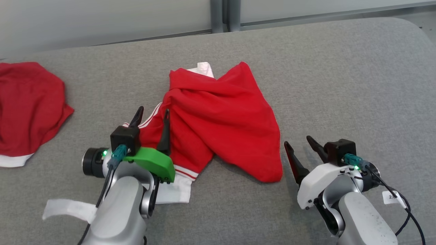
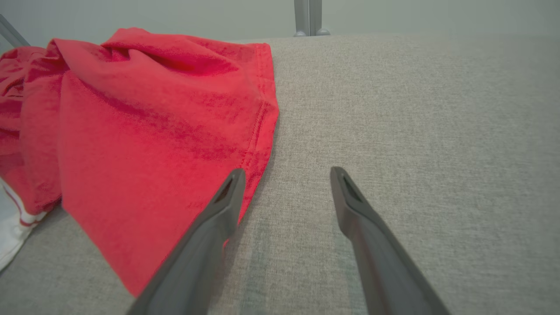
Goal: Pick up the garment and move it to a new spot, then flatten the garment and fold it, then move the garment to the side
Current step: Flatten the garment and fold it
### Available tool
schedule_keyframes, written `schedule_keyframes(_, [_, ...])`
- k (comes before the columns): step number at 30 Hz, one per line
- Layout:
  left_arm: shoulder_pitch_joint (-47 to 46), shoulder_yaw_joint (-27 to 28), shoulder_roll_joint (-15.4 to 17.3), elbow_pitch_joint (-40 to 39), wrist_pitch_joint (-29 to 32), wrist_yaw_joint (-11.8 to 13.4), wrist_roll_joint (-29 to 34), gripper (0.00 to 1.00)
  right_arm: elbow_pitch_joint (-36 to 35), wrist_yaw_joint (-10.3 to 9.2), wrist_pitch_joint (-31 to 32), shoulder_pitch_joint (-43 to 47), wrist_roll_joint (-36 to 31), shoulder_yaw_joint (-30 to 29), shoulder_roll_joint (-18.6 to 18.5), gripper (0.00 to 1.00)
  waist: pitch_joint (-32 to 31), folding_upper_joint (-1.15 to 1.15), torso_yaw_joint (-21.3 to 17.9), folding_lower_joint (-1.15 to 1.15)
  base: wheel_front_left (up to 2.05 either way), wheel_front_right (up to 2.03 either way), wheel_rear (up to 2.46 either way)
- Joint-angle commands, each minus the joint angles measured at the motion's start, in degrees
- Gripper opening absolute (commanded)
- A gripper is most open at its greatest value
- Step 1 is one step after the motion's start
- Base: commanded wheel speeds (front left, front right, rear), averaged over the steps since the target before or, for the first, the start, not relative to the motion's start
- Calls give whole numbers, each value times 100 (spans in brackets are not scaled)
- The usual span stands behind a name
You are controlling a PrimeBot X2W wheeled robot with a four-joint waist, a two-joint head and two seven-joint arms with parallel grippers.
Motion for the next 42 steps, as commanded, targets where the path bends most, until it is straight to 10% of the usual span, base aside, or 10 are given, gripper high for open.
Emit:
schedule_keyframes(1, [208, 53, 10, -174, 2, 34, 60, 100, 94, 0, 70, -78, 52, 25, -34, 100, -151, 18, 266, 0, 0, 0, 0])
schedule_keyframes(16, [2242, 817, 74, -2186, 1, 237, 129, 100, 1576, 0, 464, -573, 568, 183, -125, 100, -500, 18, 1201, 0, 0, 0, 0])
schedule_keyframes(18, [2406, 904, 86, -2330, 0, 253, 125, 100, 1734, 0, 410, -650, 557, 192, -131, 46, -516, 18, 1288, 0, 0, 0, 0])
schedule_keyframes(21, [2602, 1005, 93, -2500, 1, 284, 134, 100, 1863, 0, 264, -772, 557, 166, -152, 0, -525, 18, 1386, 0, 0, 0, 0])
schedule_keyframes(42, [2731, 1267, -48, -2724, 1, 194, 155, 100, 1842, 0, 139, -1645, 361, -140, -806, 0, -411, 18, 1422, 0, 0, 0, 0])
